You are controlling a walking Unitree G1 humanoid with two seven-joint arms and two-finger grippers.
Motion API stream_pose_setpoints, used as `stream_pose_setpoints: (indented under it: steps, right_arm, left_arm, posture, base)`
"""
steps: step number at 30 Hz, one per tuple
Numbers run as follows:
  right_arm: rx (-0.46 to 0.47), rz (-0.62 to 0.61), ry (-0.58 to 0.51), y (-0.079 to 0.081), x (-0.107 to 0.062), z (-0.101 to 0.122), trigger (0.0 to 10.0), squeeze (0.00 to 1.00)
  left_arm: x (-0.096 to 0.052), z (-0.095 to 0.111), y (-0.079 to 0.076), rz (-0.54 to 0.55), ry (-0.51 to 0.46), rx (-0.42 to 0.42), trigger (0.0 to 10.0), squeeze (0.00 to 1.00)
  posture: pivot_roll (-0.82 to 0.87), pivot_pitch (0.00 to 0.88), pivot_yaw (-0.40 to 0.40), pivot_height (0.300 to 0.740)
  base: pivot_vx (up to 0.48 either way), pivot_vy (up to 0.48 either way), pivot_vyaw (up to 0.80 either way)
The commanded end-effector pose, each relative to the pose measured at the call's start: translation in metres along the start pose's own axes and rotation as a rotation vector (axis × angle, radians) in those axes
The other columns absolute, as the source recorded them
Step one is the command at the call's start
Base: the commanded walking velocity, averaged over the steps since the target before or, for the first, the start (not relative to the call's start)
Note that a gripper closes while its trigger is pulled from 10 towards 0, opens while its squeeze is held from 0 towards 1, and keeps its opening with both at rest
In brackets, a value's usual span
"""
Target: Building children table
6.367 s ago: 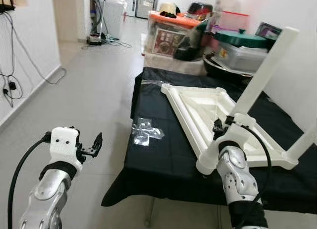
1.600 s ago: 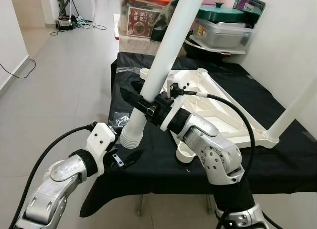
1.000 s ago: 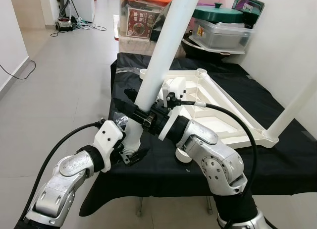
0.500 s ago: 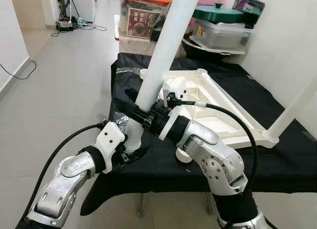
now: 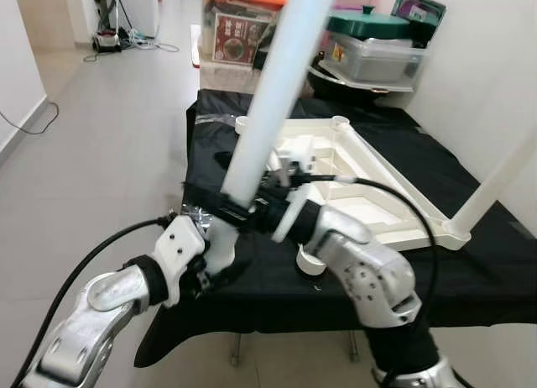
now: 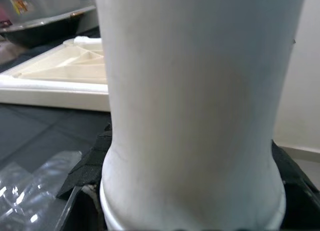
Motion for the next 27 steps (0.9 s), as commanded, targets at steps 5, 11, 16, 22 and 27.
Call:
stream_pose_setpoints:
  steps: [5, 11, 16, 22, 27]
  right_arm:
    - [0.082, 0.178, -0.01, 0.013, -0.014, 0.002, 10.0, 0.0]
    - [0.164, 0.346, 0.0, 0.04, -0.025, -0.003, 10.0, 0.0]
    - [0.205, 0.379, -0.019, 0.049, -0.027, -0.006, 10.0, 0.0]
    - [0.188, 0.362, -0.042, 0.048, -0.026, -0.006, 2.9, 0.0]
    - [0.154, 0.325, -0.054, 0.042, -0.025, -0.005, 0.0, 0.0]
  left_arm:
    - [-0.007, 0.007, -0.031, -0.18, 0.009, 0.01, 9.1, 0.0]
    - [-0.008, 0.008, -0.03, -0.191, 0.014, 0.018, 8.9, 0.0]
    - [-0.005, 0.009, -0.033, -0.205, 0.008, 0.012, 10.0, 0.0]
    - [-0.003, 0.009, -0.036, -0.228, 0.008, 0.004, 10.0, 0.0]
    - [-0.003, 0.005, -0.038, -0.25, 0.024, -0.002, 10.0, 0.0]
  posture:
    - [0.11, 0.0, -0.149, 0.74]
    - [0.11, 0.0, -0.151, 0.74]
    - [0.11, 0.0, -0.144, 0.74]
    - [0.1, 0.0, -0.134, 0.74]
    - [0.1, 0.0, -0.134, 0.74]
  base:
    - [0.0, 0.0, 0.0]
    - [0.0, 0.0, 0.0]
    - [0.0, 0.0, 0.0]
    - [0.0, 0.0, 0.0]
    - [0.0, 0.0, 0.0]
Point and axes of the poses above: a point about 5 cm out from each wrist's last joint towards the gripper, its own x axis pointing out of the wrist towards the gripper, its own z axis along the axis of the wrist's last joint, y = z × x, the point moved 6 cm from there along x, pointing out of the wrist towards the gripper, and after that the axes turned 3 degrees about -x, right-handed, at the moved point
